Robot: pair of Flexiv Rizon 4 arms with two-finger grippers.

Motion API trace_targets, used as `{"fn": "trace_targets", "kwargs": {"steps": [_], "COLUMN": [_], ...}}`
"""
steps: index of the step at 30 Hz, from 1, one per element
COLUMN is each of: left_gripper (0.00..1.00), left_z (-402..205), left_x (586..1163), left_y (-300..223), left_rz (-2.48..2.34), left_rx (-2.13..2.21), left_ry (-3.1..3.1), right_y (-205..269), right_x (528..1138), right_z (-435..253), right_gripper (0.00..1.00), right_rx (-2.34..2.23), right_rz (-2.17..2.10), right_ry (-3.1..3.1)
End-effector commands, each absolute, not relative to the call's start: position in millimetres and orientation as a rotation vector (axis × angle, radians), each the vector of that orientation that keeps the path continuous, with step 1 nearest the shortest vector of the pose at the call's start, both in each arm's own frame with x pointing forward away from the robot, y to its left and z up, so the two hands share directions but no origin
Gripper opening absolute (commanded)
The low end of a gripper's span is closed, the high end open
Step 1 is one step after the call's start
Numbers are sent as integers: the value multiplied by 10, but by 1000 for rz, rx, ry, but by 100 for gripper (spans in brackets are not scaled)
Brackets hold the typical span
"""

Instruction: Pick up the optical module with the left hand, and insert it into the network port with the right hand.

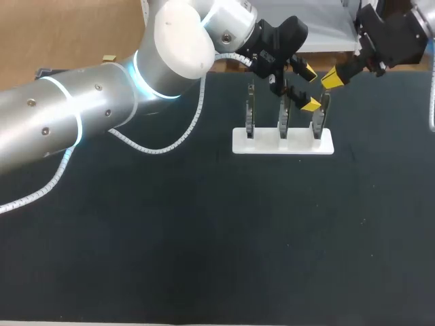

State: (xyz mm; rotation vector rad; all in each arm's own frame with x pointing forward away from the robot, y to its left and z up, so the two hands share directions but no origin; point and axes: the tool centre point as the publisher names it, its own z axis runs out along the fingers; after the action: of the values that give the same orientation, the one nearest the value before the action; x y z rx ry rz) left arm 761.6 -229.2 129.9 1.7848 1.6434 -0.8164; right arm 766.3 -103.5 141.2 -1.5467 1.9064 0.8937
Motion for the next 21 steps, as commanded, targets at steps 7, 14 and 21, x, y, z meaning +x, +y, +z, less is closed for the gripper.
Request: {"fn": "trace_targets", "kwargs": {"steps": [7,14,21], "left_gripper": [100,100,100], "left_z": [1306,1317,1459], "left_x": [7610,7608,7659], "left_y": [-2291,-2287,-2221], "left_rz": [-813,-816,-759], "left_rx": [1785,1783,1764], "left_ry": [1648,1640,1631], "right_y": [-1038,-1044,-1057], "right_x": [7708,7718,7697], "right_z": [1458,1572,1640], "right_gripper": [0,0,0], "right_rx": [-1540,-1535,-1503], "right_rz": [859,826,789], "right_ry": [1881,1850,1834]}}
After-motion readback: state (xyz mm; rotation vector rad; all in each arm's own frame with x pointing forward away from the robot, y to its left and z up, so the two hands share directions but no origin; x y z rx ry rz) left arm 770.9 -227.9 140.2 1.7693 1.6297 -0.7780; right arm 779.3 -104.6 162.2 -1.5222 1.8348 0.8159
